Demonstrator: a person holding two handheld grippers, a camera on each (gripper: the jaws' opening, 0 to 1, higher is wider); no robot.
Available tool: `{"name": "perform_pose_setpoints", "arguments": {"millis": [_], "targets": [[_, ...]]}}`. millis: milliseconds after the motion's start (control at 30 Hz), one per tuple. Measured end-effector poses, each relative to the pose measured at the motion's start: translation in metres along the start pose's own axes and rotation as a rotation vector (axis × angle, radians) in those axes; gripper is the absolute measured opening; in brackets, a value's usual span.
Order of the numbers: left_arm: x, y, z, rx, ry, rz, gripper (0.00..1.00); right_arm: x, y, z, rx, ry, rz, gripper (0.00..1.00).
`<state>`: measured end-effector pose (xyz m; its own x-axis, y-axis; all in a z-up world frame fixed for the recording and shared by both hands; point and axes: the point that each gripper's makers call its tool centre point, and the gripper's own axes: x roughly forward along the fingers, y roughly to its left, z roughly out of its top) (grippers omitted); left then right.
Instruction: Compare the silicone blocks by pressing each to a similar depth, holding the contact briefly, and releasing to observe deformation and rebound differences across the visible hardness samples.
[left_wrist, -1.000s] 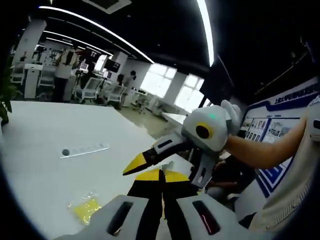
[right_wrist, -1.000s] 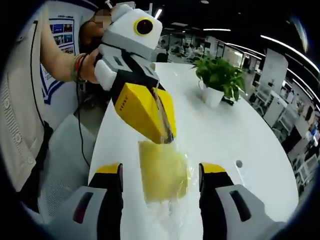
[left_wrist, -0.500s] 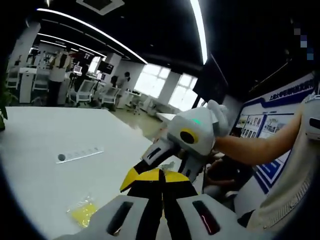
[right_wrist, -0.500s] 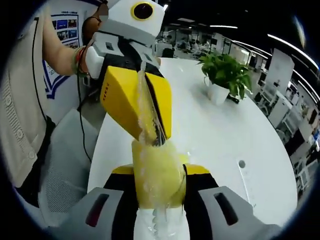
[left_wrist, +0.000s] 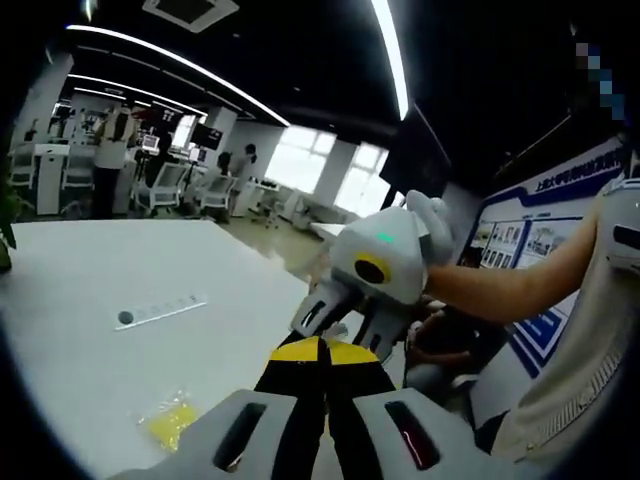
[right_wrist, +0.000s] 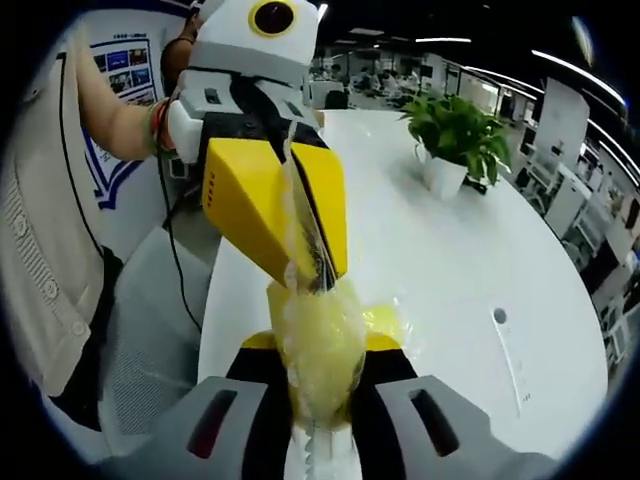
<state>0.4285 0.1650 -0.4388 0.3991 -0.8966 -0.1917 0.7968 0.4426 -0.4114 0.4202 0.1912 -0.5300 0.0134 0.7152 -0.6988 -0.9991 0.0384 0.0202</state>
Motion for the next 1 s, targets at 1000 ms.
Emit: {"name": "perform_pose_setpoints", "arguments": {"millis": [1000], "targets": [[-0.002,0.004,-0.011,-0.099,-0.007,0.008,0.0,0.007,0.003,-0.005,0.01,0.001,0.015,0.2]]}}
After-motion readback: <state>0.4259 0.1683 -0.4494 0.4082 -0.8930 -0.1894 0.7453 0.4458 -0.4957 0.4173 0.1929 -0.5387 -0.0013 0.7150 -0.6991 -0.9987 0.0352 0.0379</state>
